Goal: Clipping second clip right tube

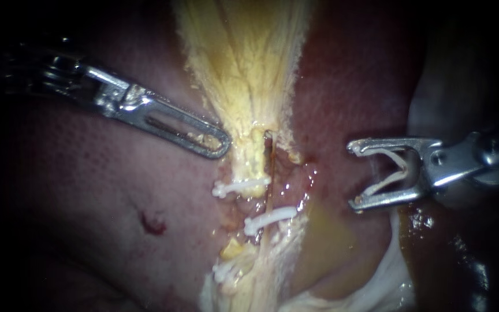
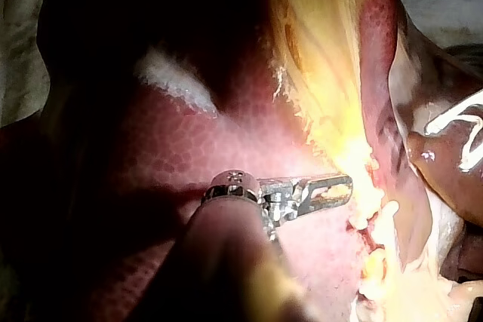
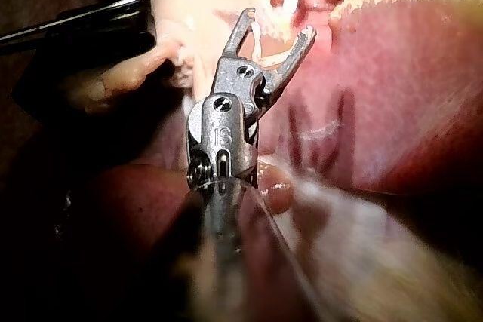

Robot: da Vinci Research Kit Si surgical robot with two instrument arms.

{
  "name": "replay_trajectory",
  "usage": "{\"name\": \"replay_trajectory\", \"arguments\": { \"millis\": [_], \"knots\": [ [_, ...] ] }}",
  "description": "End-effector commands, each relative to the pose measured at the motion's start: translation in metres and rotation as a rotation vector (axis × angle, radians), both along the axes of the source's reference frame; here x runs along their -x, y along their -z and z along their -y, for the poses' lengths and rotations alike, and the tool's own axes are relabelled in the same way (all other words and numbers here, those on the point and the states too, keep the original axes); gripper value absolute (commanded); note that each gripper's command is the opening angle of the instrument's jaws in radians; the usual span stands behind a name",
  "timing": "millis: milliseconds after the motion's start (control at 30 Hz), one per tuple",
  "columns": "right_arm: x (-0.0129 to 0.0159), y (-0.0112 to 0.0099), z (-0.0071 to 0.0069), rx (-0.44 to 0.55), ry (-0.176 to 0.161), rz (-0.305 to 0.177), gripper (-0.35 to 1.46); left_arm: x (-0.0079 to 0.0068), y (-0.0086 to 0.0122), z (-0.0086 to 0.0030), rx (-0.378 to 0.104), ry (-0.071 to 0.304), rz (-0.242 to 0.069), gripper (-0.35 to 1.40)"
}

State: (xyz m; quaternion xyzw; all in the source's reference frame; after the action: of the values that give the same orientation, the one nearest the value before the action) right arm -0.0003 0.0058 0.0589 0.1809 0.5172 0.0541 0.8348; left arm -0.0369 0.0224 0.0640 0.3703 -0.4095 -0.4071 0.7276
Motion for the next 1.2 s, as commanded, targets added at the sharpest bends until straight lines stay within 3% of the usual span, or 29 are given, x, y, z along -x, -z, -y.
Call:
{"name": "replay_trajectory", "arguments": {
  "millis": [33, 167, 333, 500, 933, 1200],
  "knots": [
    [0.0, 0.0, 0.0, 0.0, 0.0, 0.0, 0.5, -0.0003, 0.0002, -0.0002, -0.001, -0.001, 0.001, -0.35],
    [0.0, 0.0, 0.0, -0.002, 0.002, -0.001, 0.5, -0.0015, 0.0015, -0.0012, -0.008, -0.003, 0.005, -0.35],
    [0.0, 0.0, 0.0, -0.002, 0.002, -0.001, 0.5, -0.0042, 0.0045, -0.0034, -0.007, 0.032, -0.011, -0.35],
    [-0.0001, 0.0001, 0.0, -0.003, 0.004, -0.003, 0.5, -0.0065, 0.0061, -0.004, -0.011, 0.055, -0.012, -0.35],
    [-0.0021, -0.0006, 0.0002, -0.039, 0.013, -0.013, 0.5, -0.0065, 0.006, -0.0038, -0.01, 0.057, -0.014, -0.35],
    [-0.0052, -0.0035, 0.0015, -0.15, -0.003, -0.021, 0.5, -0.0063, 0.0058, -0.0036, -0.008, 0.059, -0.015, -0.35]
  ]
}}
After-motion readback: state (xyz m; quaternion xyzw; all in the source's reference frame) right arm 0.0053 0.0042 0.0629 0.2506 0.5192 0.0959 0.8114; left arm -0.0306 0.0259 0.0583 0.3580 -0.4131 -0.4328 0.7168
